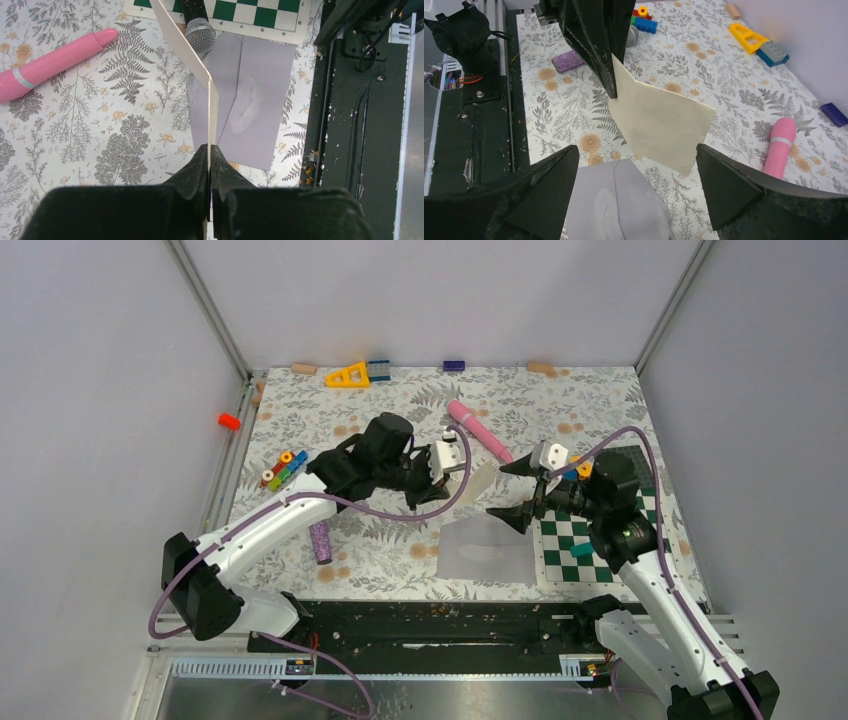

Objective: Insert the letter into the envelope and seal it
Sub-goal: Fold the letter.

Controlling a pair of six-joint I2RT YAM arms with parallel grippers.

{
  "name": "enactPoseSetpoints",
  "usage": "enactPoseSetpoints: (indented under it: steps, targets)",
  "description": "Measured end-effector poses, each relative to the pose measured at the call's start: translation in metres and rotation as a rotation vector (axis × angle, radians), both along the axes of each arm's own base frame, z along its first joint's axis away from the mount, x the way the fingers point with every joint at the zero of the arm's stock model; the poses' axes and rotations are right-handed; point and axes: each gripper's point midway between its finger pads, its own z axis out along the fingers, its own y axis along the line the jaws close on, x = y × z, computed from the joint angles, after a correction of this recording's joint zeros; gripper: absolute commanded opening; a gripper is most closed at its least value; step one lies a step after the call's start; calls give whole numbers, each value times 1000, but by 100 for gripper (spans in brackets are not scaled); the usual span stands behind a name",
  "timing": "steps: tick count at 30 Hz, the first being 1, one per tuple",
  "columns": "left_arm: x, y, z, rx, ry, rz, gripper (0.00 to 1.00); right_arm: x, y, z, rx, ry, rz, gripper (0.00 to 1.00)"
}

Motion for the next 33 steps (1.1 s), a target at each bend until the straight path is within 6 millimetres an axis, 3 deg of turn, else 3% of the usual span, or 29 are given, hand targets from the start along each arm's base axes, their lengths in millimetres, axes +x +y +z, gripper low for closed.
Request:
enactPoseSetpoints:
  steps: [7, 24, 33]
  targets:
    - [-1, -4, 3, -29, 20, 5, 0, 2, 5, -24, -5, 80, 25, 92]
    - [-22, -14, 1, -56, 79, -79, 0, -6, 29, -36, -22, 110, 107, 92]
    - [-29, -15, 0, -55, 99, -104, 0, -8, 35, -42, -42, 107, 124, 80]
